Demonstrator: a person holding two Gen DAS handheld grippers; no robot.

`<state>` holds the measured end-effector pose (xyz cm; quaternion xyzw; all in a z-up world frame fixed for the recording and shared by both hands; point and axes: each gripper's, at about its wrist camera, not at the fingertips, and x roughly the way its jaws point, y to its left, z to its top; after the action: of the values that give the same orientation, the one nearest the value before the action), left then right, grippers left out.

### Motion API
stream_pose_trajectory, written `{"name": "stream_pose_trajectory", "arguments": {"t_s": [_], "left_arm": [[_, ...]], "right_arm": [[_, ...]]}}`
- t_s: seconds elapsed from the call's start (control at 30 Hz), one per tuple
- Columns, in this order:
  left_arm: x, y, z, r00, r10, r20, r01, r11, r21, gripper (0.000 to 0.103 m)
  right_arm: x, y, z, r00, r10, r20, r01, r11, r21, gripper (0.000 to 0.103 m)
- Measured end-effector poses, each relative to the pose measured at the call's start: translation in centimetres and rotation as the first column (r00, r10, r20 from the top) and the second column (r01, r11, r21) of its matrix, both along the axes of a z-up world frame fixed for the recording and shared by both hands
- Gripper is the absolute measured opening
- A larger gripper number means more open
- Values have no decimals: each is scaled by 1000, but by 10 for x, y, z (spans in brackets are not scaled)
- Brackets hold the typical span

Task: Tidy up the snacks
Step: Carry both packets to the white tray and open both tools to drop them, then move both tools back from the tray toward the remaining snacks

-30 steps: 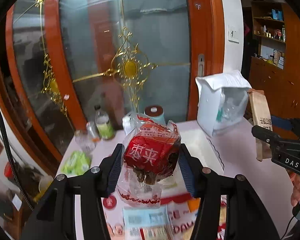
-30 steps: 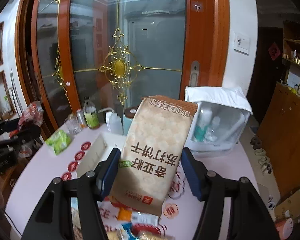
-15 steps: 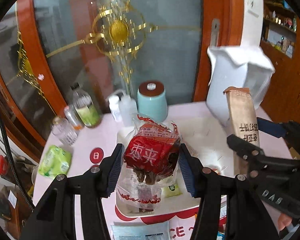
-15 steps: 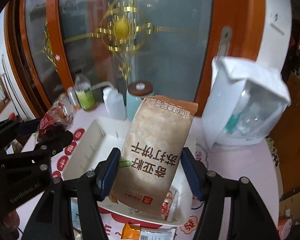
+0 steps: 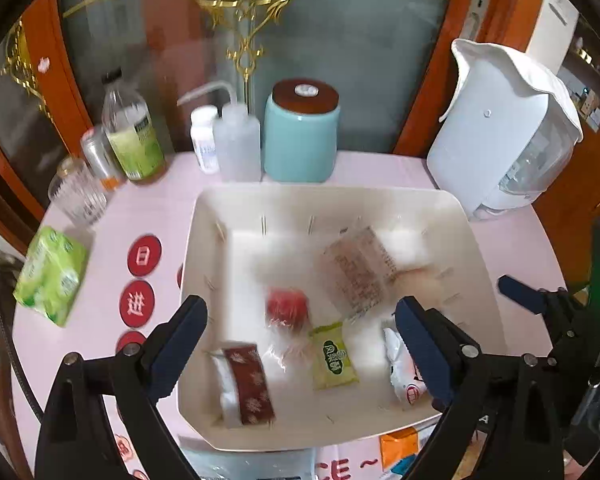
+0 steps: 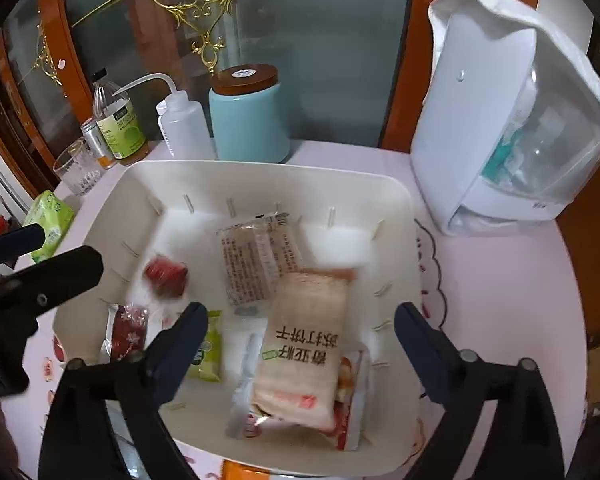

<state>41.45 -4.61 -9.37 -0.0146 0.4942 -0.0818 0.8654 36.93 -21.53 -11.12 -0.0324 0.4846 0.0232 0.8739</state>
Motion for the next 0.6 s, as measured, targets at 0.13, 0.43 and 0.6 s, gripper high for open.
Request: {"name": "stream_pose_trajectory", "arguments": {"t_s": [0.13,0.43,0.6], "left_arm": [[-5,2,-1,1000,9,-1,-9,999,32,95],[-38,-6,28,999,-27,47,22,995,94,96],[-60,-9,49,997,-38,72,30,993,111,96]], "right_arm": [[-7,-5,5,1000,7,-1,-7,1000,13,96],[-27,-6,34,999,24,31,-25,999,37,96],[-46,-5,54,998,44,43,-46,998,45,96]]}}
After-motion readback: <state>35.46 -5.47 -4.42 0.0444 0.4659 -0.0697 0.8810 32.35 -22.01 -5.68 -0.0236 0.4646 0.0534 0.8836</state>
